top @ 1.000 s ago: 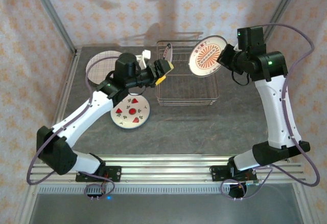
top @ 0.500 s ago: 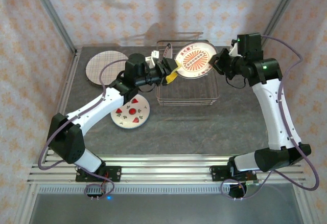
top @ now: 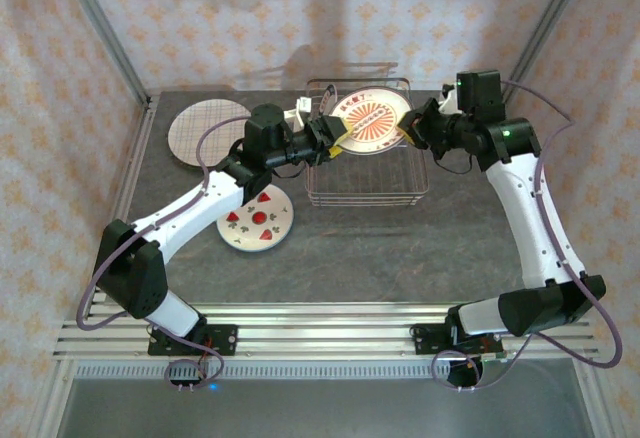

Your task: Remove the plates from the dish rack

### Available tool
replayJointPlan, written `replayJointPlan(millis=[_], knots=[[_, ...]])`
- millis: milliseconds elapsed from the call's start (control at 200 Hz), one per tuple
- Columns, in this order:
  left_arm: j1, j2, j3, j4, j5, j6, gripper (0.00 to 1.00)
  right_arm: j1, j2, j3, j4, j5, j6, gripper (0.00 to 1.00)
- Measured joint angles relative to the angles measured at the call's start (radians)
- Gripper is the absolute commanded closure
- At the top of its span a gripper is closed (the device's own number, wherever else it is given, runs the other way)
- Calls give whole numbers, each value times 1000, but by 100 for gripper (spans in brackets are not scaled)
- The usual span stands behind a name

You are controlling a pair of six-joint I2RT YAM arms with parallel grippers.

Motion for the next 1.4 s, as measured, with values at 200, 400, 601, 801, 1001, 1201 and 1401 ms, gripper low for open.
replayJointPlan(millis=[200,400,601,801,1001,1201,1401], knots=[[0,0,-3,0,-8,-25,100,-1,0,-13,22,-13,7,100],[4,0,-8,3,-14,-69,100,-1,-2,-20,32,-14,-14,86],[4,-3,-38,7,-15,-56,100,-1,-2,-14,7,-1,-29,59],[9,-54,-96,0,-30,-48,100,-1,-5,-3,-21,45,-63,49],[62,-176,-149,-26,-43,-37,100,0,-48,8,-34,122,-129,46],[169,-333,-239,-88,-46,-22,100,53,-148,-6,40,188,-245,41],[260,-480,-327,-244,-66,36,100,180,-313,-195,264,217,-433,23]])
